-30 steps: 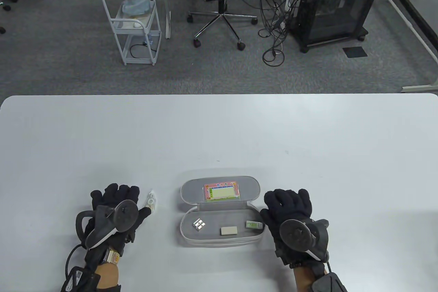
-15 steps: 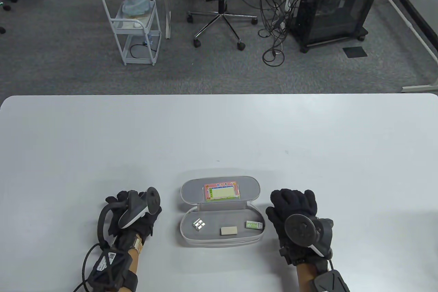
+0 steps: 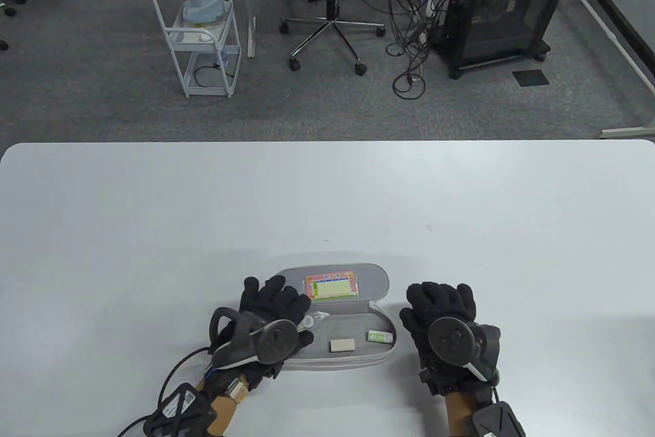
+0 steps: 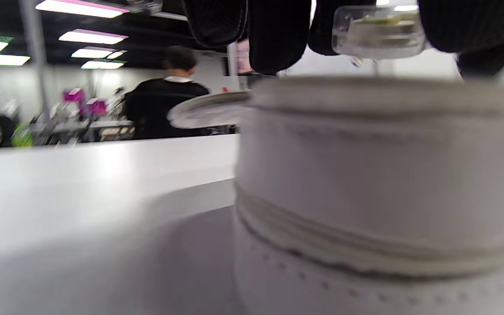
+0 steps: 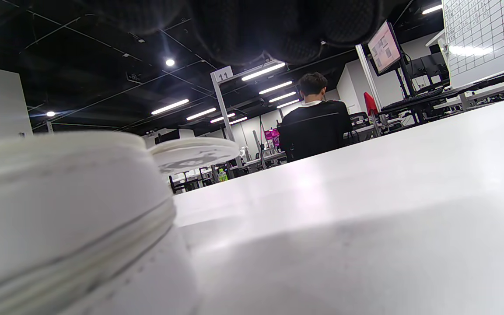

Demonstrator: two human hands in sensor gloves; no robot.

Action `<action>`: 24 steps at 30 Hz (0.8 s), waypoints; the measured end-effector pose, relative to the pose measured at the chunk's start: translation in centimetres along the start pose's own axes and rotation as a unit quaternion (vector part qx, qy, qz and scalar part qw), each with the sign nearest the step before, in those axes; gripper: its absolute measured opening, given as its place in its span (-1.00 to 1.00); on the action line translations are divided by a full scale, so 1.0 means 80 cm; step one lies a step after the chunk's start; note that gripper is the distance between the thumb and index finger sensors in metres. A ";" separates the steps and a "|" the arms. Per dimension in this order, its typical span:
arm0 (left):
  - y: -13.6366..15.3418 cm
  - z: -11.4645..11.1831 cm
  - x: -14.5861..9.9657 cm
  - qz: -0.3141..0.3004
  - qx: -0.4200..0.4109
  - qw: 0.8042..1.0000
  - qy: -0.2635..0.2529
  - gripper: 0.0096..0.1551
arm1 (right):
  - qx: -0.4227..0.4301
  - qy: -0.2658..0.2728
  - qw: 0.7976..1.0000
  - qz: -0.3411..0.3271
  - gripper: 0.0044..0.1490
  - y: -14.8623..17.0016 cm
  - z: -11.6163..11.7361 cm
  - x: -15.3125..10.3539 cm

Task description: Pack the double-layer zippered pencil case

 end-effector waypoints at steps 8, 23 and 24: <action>-0.027 -0.020 0.028 -0.019 0.139 0.990 0.028 -0.34 | 0.008 0.001 1.000 -0.009 -0.28 0.000 -0.001 0.000; 0.076 -0.022 -0.041 0.137 -0.063 0.986 -0.068 -0.05 | 0.019 0.012 1.000 -0.014 -0.30 -0.001 -0.008 -0.003; 0.087 -0.026 -0.048 0.174 -0.084 0.978 -0.074 -0.05 | 0.019 0.008 1.000 -0.014 -0.30 0.000 -0.007 -0.003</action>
Point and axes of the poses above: the tracker on the back of each hand, its own y axis roughly to the little-finger side, its own x axis roughly from the wrist to the fingertips, z = x × y, the point moved 2 cm from there along x, roughly from the wrist to the fingertips, and after that the axes turned 14 degrees about -z, right-handed, at the moved point
